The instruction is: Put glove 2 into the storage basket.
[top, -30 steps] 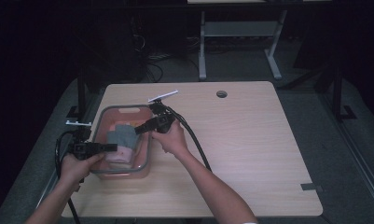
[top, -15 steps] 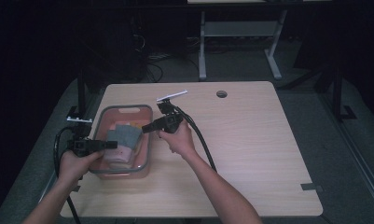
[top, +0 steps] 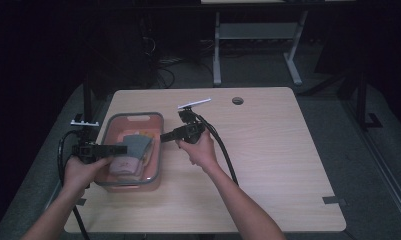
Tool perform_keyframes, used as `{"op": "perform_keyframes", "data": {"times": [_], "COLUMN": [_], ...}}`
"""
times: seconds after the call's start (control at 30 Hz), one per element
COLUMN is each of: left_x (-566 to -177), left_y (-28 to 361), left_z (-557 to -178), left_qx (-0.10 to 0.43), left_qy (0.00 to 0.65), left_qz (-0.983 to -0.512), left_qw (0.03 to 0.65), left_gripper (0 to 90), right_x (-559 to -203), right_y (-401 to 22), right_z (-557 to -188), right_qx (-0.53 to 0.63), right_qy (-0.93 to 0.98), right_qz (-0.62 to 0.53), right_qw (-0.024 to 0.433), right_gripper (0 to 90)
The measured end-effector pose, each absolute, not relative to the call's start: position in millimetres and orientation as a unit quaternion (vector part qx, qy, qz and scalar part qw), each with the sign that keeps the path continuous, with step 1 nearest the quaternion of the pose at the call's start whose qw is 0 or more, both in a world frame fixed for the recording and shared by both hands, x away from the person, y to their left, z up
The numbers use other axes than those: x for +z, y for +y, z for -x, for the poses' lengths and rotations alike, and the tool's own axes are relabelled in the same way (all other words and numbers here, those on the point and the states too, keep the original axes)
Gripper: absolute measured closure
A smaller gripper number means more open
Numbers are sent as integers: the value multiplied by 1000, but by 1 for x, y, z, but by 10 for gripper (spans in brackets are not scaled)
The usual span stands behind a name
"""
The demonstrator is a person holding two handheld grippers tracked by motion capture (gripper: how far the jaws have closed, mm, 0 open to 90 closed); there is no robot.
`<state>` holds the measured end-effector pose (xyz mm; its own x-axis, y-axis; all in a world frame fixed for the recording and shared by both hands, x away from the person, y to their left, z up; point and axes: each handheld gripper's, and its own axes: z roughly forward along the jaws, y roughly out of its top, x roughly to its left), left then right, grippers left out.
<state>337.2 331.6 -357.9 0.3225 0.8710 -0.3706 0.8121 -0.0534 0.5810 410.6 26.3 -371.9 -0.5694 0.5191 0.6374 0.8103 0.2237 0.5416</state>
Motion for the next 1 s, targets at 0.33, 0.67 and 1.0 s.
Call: {"op": "perform_keyframes", "data": {"times": [0.33, 0.67, 1.0], "left_x": [-340, -336, -337], "left_y": [315, 298, 281], "left_z": [-337, -334, -337], "left_qx": [43, 35, 27], "left_qy": [558, 538, 526], "left_qz": [-723, -734, -739], "left_qw": [406, 414, 419], "left_gripper": [426, 407, 407], "right_x": [-373, -377, -379], "right_y": [7, -12, -31], "right_z": [-409, -406, -404], "right_qx": [-451, -454, -459], "right_qy": [-756, -749, -740], "right_qz": [446, 456, 467], "right_qw": [162, 157, 153], "right_gripper": [701, 660, 636]}}
